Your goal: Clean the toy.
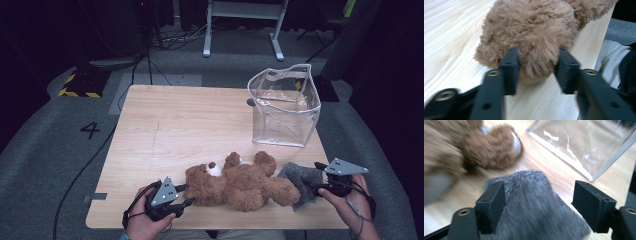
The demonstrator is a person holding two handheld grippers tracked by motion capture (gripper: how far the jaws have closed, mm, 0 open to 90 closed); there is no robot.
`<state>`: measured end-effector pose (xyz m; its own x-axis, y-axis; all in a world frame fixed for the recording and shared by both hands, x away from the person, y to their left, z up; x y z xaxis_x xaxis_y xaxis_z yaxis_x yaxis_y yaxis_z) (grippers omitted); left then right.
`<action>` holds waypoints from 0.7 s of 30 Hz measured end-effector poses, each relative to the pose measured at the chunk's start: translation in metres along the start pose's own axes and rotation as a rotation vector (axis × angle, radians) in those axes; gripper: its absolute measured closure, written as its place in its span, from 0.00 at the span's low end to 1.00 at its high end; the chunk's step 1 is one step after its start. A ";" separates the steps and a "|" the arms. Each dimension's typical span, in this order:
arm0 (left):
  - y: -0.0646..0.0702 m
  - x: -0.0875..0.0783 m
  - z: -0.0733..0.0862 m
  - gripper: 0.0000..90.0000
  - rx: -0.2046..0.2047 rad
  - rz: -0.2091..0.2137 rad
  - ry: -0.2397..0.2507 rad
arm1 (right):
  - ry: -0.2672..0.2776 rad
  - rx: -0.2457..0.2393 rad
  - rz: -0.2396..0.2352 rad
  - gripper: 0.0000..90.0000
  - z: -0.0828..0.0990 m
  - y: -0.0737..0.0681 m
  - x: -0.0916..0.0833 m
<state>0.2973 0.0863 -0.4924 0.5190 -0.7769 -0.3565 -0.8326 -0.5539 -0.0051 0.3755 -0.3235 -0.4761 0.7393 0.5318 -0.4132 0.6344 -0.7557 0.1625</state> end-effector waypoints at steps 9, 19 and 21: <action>0.015 0.001 0.006 0.48 0.055 0.004 -0.002 | 0.088 -0.039 -0.158 0.30 -0.014 -0.059 -0.031; 0.011 0.011 0.007 0.58 0.064 -0.017 0.008 | 0.095 -0.097 -0.260 0.24 -0.009 -0.091 -0.019; 0.010 0.013 0.009 0.64 0.055 -0.017 0.002 | 0.077 -0.101 -0.270 0.24 -0.004 -0.095 -0.010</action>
<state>0.2935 0.0733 -0.5052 0.5338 -0.7680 -0.3538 -0.8328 -0.5500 -0.0626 0.3088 -0.2549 -0.4838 0.5530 0.7389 -0.3850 0.8270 -0.5430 0.1455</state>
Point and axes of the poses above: each handheld gripper's, and its own axes: x roughly forward along the jaws, z roughly out of its underside, y roughly to its right, the point moved 9 cm from there along x, roughly forward along the jaws, and after that the axes turned 15 degrees about y, right-handed, at the moved point
